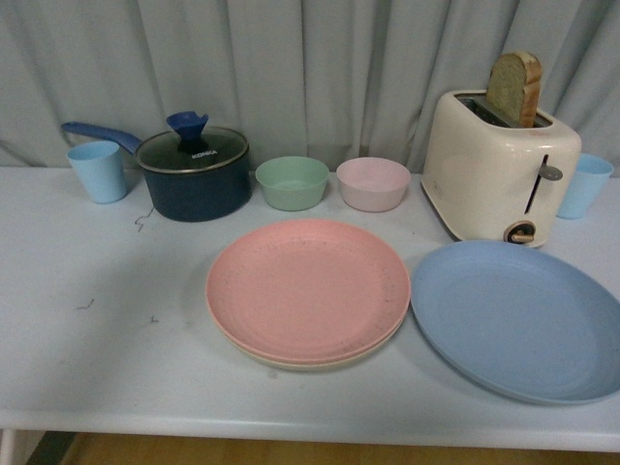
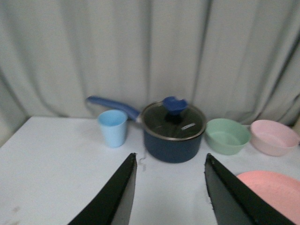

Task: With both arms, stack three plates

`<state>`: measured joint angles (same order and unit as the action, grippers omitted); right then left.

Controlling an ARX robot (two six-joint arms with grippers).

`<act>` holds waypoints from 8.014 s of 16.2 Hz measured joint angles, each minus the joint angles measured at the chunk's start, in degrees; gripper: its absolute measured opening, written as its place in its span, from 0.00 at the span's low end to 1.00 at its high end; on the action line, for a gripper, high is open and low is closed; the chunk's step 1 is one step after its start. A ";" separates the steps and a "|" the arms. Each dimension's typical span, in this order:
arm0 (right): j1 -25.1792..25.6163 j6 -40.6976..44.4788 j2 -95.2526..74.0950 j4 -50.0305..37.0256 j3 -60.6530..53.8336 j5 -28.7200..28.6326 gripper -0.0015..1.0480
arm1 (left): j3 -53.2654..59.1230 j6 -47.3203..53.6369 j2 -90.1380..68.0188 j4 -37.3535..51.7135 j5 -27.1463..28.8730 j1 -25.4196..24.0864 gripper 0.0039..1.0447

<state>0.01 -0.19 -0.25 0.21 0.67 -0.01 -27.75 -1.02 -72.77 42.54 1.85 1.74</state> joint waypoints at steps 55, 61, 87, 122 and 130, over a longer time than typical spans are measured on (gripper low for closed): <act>3.61 -7.52 -109.18 -46.42 41.55 0.17 0.94 | 27.08 0.37 72.30 -42.75 -1.81 -1.68 0.94; 1.99 -5.92 -121.55 -31.63 51.71 8.81 0.94 | 27.08 0.37 72.30 -42.73 -1.81 -1.68 0.94; -9.25 -21.53 -92.45 -31.21 41.11 0.70 0.03 | 27.10 0.39 72.30 -42.75 -1.84 -1.68 0.94; 0.07 -13.00 -70.69 -40.09 30.03 -0.46 0.63 | 27.08 0.37 72.30 -42.75 -1.79 -1.68 0.94; 0.00 -0.20 -44.41 -36.17 7.21 0.00 0.02 | 27.08 0.39 72.30 -42.73 -1.81 -1.68 0.94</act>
<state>0.01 -0.38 -44.66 -35.97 7.88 -0.01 -0.67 -0.62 -0.47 -0.19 0.03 0.05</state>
